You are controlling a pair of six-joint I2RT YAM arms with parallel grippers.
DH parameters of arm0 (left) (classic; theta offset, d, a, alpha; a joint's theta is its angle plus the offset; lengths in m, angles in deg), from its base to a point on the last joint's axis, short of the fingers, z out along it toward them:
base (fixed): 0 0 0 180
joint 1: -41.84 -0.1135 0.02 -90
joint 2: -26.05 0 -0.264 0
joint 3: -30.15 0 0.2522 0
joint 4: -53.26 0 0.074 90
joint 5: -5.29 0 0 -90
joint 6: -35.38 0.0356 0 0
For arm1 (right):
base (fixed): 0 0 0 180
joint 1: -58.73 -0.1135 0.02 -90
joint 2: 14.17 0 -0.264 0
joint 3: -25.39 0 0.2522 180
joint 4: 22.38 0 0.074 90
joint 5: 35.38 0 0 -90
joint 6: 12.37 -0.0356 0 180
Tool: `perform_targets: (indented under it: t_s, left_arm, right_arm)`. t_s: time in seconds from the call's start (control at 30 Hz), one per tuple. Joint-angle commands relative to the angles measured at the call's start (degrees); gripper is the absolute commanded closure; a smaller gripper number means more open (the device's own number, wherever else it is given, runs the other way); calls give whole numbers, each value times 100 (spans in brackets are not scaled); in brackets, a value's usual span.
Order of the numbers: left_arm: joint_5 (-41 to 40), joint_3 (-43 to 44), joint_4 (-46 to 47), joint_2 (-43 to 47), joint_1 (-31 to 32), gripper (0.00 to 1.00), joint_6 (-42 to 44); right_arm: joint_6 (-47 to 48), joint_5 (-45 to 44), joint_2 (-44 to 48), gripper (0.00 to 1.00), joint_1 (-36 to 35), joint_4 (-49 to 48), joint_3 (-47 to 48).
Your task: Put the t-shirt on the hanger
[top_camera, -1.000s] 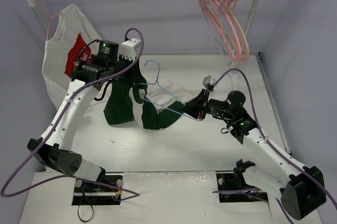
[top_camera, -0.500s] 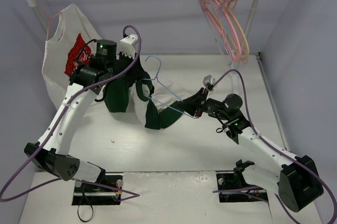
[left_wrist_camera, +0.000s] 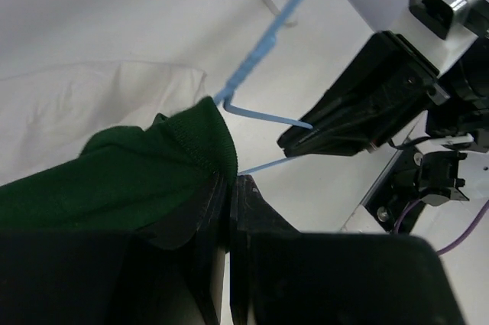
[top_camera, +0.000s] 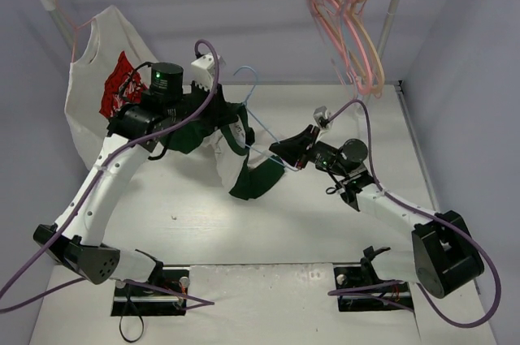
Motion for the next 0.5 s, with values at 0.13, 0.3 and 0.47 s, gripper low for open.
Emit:
perform_targets:
  t_s: [0.13, 0.3, 0.47]
  left_arm:
    - [99, 113, 51, 113, 197, 67, -7]
    - [-675, 438, -335, 113, 180, 39, 354]
    - [-1526, 729, -616, 87, 13, 36, 819]
  right_arm:
    - [-303, -127, -228, 100, 106, -1877, 427]
    - [22, -22, -140, 100, 98, -1569, 470]
    - [22, 102, -149, 100, 106, -1604, 488]
